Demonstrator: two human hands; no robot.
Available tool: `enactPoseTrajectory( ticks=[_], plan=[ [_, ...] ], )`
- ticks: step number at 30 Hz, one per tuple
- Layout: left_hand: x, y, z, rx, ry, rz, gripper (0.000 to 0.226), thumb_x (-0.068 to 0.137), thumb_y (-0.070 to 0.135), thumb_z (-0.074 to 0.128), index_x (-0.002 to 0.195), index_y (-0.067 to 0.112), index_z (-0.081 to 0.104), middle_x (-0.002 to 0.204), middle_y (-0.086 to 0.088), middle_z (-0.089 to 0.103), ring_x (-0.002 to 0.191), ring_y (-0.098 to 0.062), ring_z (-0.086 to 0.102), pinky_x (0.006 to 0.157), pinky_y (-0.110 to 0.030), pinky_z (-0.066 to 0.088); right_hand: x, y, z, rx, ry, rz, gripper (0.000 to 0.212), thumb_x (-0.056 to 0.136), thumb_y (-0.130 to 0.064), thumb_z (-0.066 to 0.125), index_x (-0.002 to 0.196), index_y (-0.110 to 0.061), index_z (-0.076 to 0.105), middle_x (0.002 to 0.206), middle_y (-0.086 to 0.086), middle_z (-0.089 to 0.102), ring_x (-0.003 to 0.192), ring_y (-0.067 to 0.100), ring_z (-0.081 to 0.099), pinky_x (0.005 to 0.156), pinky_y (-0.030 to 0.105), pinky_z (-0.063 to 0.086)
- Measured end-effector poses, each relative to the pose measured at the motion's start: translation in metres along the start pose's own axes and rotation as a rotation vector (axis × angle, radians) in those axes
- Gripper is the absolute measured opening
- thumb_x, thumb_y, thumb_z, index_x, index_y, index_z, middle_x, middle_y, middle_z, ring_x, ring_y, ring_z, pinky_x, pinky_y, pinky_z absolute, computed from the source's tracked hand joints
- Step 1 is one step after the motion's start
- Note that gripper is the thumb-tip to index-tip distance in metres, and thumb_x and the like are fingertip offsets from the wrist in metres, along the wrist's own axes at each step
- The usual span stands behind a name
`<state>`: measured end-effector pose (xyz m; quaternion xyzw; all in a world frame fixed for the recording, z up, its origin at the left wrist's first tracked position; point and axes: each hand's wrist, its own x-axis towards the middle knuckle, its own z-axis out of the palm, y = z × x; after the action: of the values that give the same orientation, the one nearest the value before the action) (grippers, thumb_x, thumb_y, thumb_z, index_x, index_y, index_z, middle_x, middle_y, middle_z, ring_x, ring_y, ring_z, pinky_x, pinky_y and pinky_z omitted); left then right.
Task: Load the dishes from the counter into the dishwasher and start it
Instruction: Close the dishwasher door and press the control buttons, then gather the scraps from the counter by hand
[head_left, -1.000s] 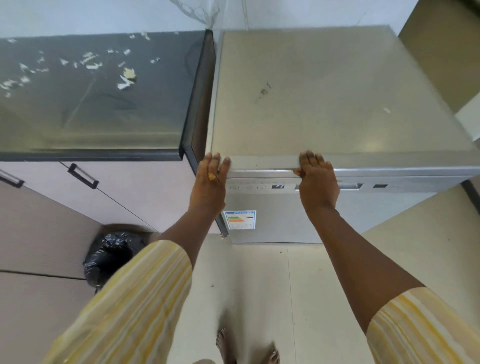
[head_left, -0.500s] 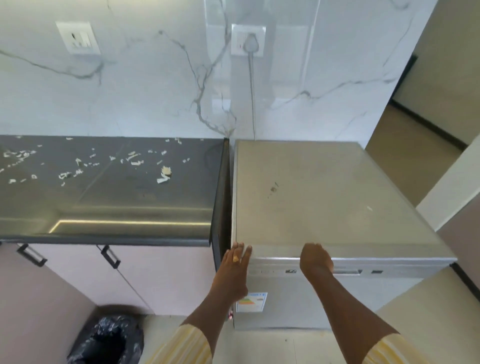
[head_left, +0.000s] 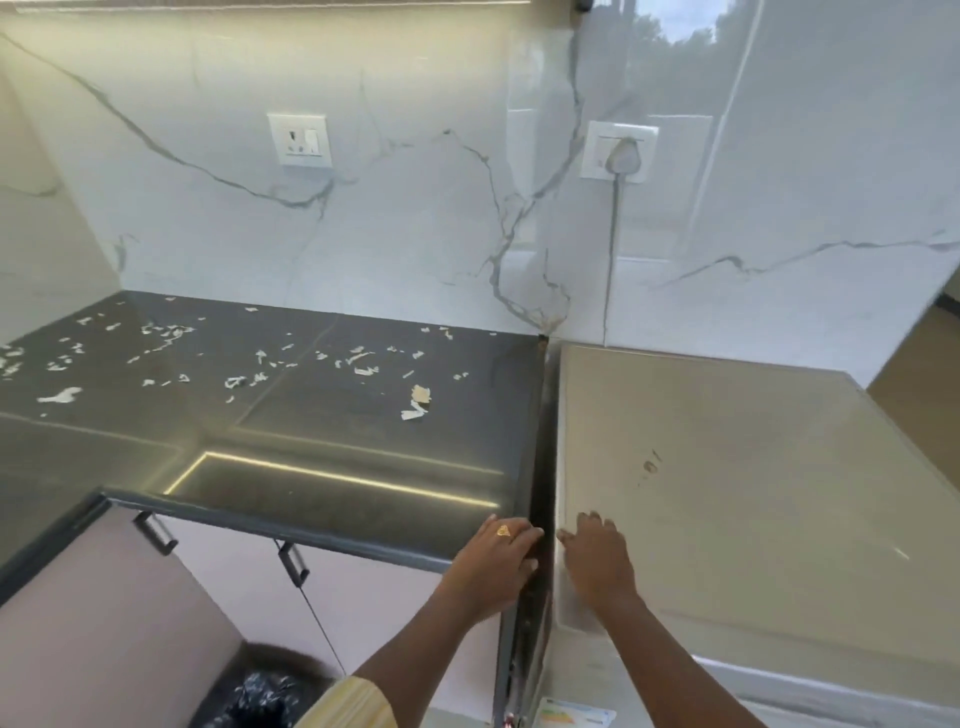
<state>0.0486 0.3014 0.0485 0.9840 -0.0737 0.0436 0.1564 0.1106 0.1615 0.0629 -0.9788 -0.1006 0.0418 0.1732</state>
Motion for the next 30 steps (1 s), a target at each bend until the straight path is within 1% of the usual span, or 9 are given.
enactPoseTrajectory(
  ticks=[4, 8, 10, 15, 18, 21, 24, 26, 30],
  plan=[
    [0.008, -0.042, -0.02, -0.003, 0.033, -0.226, 0.046, 0.1, 0.033, 0.033, 0.143, 0.017, 0.03, 0.147, -0.001, 0.03, 0.138, -0.018, 0.023, 0.116, -0.029, 0.009, 0.036, -0.036, 0.007, 0.082, -0.002, -0.158, 0.036, 0.096, -0.031, 0.046, 0.122, -0.007, 0.054, 0.125, 0.009, 0.057, 0.12, 0.025, 0.049, 0.101, 0.03, 0.036],
    [0.009, -0.083, -0.029, 0.096, -0.027, -0.373, 0.051, 0.1, 0.038, 0.029, 0.146, 0.016, 0.024, 0.152, -0.002, 0.023, 0.141, -0.019, 0.017, 0.117, -0.03, 0.003, 0.066, -0.069, 0.016, 0.175, -0.002, -0.25, 0.029, 0.095, -0.028, 0.05, 0.11, -0.008, 0.063, 0.109, 0.008, 0.067, 0.105, 0.024, 0.06, 0.087, 0.031, 0.046],
    [0.006, -0.098, -0.032, 0.104, -0.053, -0.445, 0.052, 0.1, 0.038, 0.027, 0.147, 0.016, 0.022, 0.153, -0.002, 0.021, 0.142, -0.019, 0.015, 0.117, -0.032, 0.003, 0.076, -0.085, 0.022, 0.182, -0.011, -0.311, 0.026, 0.095, -0.027, 0.05, 0.102, -0.009, 0.066, 0.1, 0.007, 0.069, 0.097, 0.024, 0.063, 0.079, 0.03, 0.047],
    [-0.011, -0.121, -0.035, 0.087, -0.053, -0.568, 0.053, 0.1, 0.041, 0.022, 0.147, 0.017, 0.022, 0.154, 0.0, 0.018, 0.142, -0.017, 0.013, 0.117, -0.034, 0.001, 0.095, -0.126, 0.048, 0.17, -0.012, -0.407, 0.025, 0.084, -0.024, 0.067, 0.097, -0.003, 0.066, 0.097, 0.012, 0.066, 0.094, 0.029, 0.06, 0.082, 0.035, 0.047],
    [-0.022, -0.139, -0.038, 0.08, -0.039, -0.608, 0.064, 0.093, 0.053, 0.009, 0.147, 0.02, 0.022, 0.154, 0.002, 0.017, 0.142, -0.016, 0.013, 0.117, -0.033, 0.0, 0.107, -0.153, 0.063, 0.158, -0.019, -0.373, 0.045, 0.077, -0.032, 0.073, 0.107, -0.002, 0.059, 0.106, 0.016, 0.056, 0.097, 0.033, 0.056, 0.083, 0.038, 0.048],
    [-0.031, -0.169, -0.045, 0.048, -0.005, -0.634, 0.09, 0.077, 0.068, -0.014, 0.147, 0.023, 0.022, 0.153, 0.005, 0.017, 0.141, -0.014, 0.013, 0.117, -0.033, -0.001, 0.129, -0.18, 0.077, 0.137, -0.043, -0.291, 0.072, 0.082, -0.046, 0.063, 0.132, 0.0, 0.039, 0.134, 0.022, 0.034, 0.121, 0.036, 0.042, 0.1, 0.04, 0.04],
    [-0.041, -0.203, -0.055, 0.061, -0.003, -0.622, 0.083, 0.076, 0.059, -0.01, 0.146, 0.029, 0.024, 0.152, 0.007, 0.02, 0.141, -0.014, 0.015, 0.116, -0.034, 0.001, 0.153, -0.202, 0.091, 0.139, -0.035, -0.173, 0.088, 0.085, -0.054, 0.054, 0.142, 0.004, 0.021, 0.146, 0.029, 0.015, 0.134, 0.041, 0.023, 0.111, 0.043, 0.025],
    [-0.041, -0.227, -0.062, 0.086, -0.038, -0.554, 0.08, 0.076, 0.055, -0.01, 0.145, 0.032, 0.024, 0.151, 0.009, 0.022, 0.141, -0.015, 0.014, 0.116, -0.035, 0.0, 0.167, -0.216, 0.099, 0.131, -0.049, -0.106, 0.094, 0.086, -0.056, 0.05, 0.144, 0.008, 0.012, 0.149, 0.032, 0.007, 0.139, 0.042, 0.014, 0.115, 0.042, 0.015],
    [-0.032, -0.269, -0.079, 0.157, -0.06, -0.512, 0.071, 0.087, 0.054, -0.005, 0.147, 0.027, 0.02, 0.153, 0.006, 0.018, 0.143, -0.016, 0.009, 0.116, -0.034, -0.005, 0.194, -0.235, 0.106, 0.101, -0.015, -0.017, 0.098, 0.085, -0.062, 0.045, 0.144, 0.009, 0.008, 0.152, 0.028, 0.007, 0.141, 0.038, 0.011, 0.117, 0.041, 0.009]
  ],
)
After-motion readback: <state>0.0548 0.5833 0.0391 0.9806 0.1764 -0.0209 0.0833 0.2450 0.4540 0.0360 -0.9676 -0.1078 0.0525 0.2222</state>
